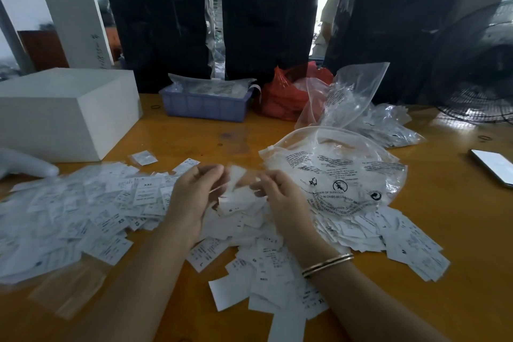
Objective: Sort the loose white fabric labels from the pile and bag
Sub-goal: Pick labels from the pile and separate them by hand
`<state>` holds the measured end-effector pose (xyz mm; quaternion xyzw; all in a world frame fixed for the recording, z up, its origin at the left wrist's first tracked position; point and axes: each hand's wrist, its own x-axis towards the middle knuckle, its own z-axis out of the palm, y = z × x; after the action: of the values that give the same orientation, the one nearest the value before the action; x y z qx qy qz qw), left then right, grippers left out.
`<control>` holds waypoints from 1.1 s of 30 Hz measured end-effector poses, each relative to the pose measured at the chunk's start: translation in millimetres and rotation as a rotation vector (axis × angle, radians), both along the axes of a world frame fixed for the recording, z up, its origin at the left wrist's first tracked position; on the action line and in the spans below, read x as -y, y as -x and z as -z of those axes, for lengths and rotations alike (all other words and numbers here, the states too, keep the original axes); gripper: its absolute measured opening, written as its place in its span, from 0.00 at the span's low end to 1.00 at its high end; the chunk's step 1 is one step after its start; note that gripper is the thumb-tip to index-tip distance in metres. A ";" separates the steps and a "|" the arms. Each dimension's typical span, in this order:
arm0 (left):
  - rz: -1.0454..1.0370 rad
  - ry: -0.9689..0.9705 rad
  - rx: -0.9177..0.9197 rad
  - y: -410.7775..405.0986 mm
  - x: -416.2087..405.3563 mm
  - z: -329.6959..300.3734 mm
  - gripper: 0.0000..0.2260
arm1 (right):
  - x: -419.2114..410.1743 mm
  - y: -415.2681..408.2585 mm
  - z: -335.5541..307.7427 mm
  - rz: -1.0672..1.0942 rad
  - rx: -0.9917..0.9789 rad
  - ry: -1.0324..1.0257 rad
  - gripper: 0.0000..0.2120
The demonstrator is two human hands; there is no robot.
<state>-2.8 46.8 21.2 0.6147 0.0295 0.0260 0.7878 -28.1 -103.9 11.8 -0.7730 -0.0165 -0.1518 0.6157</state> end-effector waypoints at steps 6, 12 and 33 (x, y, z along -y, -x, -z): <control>-0.015 -0.015 0.032 -1.4 -2.5 -2.5 0.07 | -13.6 0.0 7.1 -0.036 0.173 0.444 0.10; 0.207 -0.276 0.075 4.5 1.7 -1.5 0.34 | 1.2 -4.7 1.8 0.102 0.083 -0.171 0.09; -0.291 -0.188 0.130 0.3 -3.2 1.9 0.04 | -7.2 5.1 14.3 0.000 0.251 0.865 0.10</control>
<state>-3.1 50.0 19.4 0.6719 0.0647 0.1820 0.7150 -33.2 -96.7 -2.5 -0.9349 -0.1532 -0.2236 0.2291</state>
